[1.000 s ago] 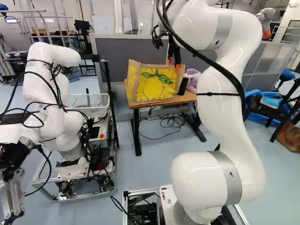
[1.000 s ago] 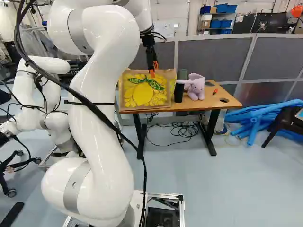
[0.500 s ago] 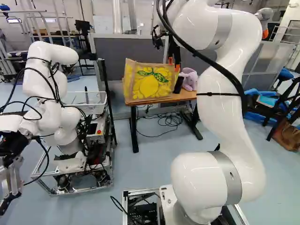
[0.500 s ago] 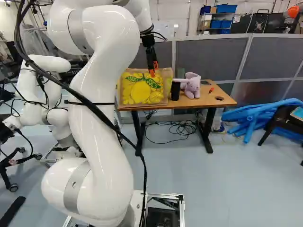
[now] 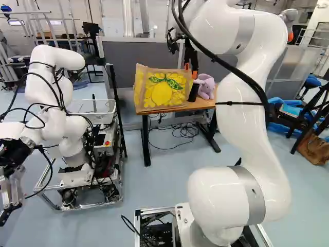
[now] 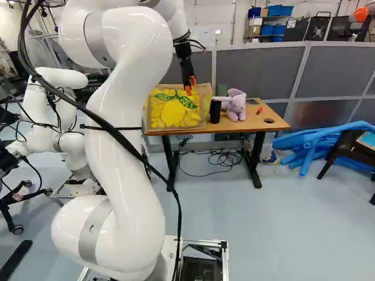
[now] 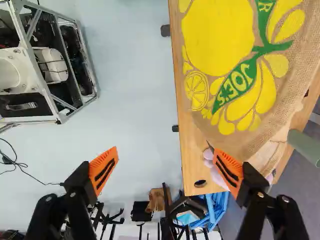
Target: Pick up the bag on the ground and place it on the table
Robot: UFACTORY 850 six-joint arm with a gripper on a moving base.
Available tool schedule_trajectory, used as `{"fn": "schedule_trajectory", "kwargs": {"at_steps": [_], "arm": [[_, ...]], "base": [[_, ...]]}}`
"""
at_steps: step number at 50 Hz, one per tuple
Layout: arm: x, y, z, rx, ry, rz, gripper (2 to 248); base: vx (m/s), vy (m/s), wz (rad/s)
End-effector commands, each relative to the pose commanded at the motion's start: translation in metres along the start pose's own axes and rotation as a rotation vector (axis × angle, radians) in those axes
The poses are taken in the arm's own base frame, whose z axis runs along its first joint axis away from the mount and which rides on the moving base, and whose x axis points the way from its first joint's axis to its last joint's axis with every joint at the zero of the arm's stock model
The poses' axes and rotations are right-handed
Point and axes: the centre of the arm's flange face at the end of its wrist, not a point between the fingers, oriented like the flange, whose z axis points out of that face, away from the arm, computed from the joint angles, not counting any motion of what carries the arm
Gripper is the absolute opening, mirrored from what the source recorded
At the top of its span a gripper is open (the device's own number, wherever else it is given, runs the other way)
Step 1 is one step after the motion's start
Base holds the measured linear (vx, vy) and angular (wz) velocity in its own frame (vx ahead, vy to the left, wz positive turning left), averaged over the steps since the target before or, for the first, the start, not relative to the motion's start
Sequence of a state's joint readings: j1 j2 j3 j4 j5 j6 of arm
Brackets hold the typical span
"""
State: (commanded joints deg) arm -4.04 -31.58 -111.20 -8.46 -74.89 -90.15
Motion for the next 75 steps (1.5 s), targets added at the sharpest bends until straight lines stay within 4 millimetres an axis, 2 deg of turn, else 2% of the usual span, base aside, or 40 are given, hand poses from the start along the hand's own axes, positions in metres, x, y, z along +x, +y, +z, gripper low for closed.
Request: {"fn": "schedule_trajectory", "kwargs": {"at_steps": [38, 75], "arm": [[0.005, -0.006, 0.012, -0.054, 0.011, 0.065, 247], [0.019, -0.028, 0.044, -0.186, 0.057, 0.234, 247]], "base": [[0.000, 0.000, 0.000], [0.000, 0.000, 0.000]]}}
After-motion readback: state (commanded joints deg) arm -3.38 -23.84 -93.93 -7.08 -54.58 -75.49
